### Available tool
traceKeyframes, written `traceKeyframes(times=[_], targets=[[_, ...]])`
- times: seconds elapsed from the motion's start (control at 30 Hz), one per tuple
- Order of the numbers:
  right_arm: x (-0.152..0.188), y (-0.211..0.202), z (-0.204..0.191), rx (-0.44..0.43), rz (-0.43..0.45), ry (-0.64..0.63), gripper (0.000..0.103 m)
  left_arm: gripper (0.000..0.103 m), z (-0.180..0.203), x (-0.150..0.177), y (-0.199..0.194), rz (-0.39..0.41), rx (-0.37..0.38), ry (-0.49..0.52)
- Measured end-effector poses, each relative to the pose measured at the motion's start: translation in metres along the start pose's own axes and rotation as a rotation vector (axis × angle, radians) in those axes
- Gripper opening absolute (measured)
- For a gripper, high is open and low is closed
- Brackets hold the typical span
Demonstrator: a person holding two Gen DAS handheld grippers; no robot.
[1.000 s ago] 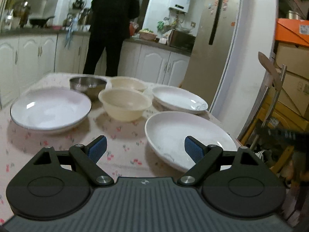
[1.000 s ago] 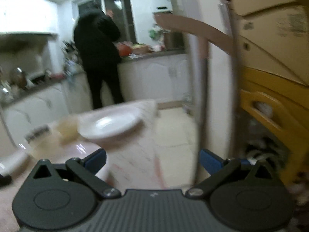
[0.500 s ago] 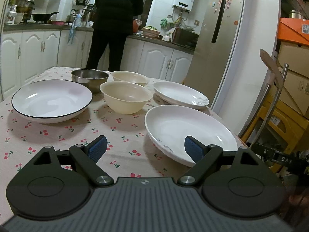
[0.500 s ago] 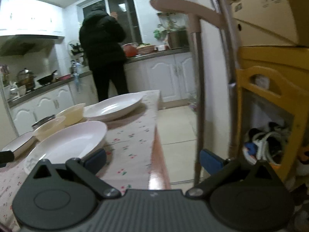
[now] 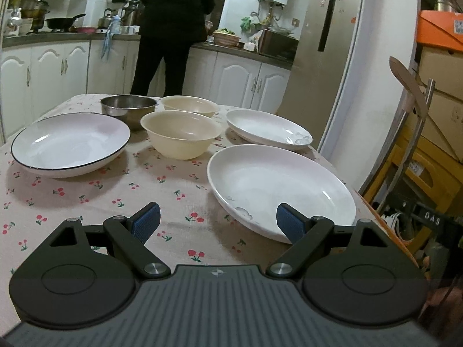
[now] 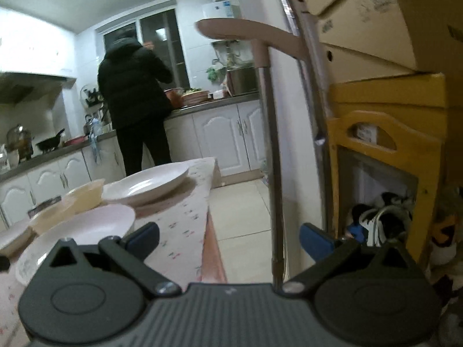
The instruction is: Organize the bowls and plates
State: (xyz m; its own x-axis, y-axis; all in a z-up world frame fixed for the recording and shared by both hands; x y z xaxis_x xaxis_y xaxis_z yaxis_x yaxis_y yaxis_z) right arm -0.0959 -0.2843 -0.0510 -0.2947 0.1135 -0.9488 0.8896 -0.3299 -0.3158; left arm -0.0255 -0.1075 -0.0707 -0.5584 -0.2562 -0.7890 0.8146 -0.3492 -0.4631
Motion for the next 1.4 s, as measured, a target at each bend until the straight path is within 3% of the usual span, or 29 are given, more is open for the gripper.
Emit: traceKeyframes(times=[0.27, 0.7, 0.83, 0.93, 1.1, 1.17, 1.27, 1.4], targets=[[0.004, 0.010, 0.031, 0.110, -0.042, -0.019, 0.102, 0.103, -0.006, -0.001, 0.005, -0.019, -0.015, 0.004], [0.020, 0.003, 0.053, 0.194, -0.110, -0.006, 0.102, 0.103, -0.013, -0.014, 0.006, -0.036, 0.007, -0.017], [0.001, -0.011, 0.063, 0.300, -0.103, -0.061, 0.102, 0.103, -0.008, -0.028, 0.002, -0.020, 0.033, -0.014], [-0.027, -0.019, 0.064, 0.201, -0.089, 0.029, 0.102, 0.103, 0.001, -0.044, 0.006, -0.030, 0.048, -0.026], [-0.082, 0.001, 0.021, -0.180, -0.153, 0.145, 0.102, 0.103, 0.022, -0.070, 0.023, -0.078, 0.107, -0.058], [-0.099, 0.013, 0.004, -0.279, -0.150, 0.173, 0.102, 0.103, 0.030, -0.082, 0.032, -0.087, 0.126, -0.071], [-0.114, 0.044, -0.015, -0.330, -0.187, 0.196, 0.102, 0.103, 0.041, -0.098, 0.050, -0.110, 0.136, -0.082], [-0.116, 0.091, -0.023, -0.327, -0.236, 0.232, 0.102, 0.101, 0.052, -0.113, 0.079, -0.152, 0.130, -0.077]])
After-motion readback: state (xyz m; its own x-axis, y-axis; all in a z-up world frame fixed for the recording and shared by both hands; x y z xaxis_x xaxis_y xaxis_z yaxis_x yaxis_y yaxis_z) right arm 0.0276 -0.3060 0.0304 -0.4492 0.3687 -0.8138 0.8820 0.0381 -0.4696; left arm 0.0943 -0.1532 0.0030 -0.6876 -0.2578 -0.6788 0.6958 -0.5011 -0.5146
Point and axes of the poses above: each gripper's, at about its wrist camera, not at the fingertips, and y roughly the way its jaws point, z to its right, x to its underside, the point moved 6 cm from there along y, roughly the way its jaws point, and after that the axes turned 15 degrees about -y, right-handed, at the moved point
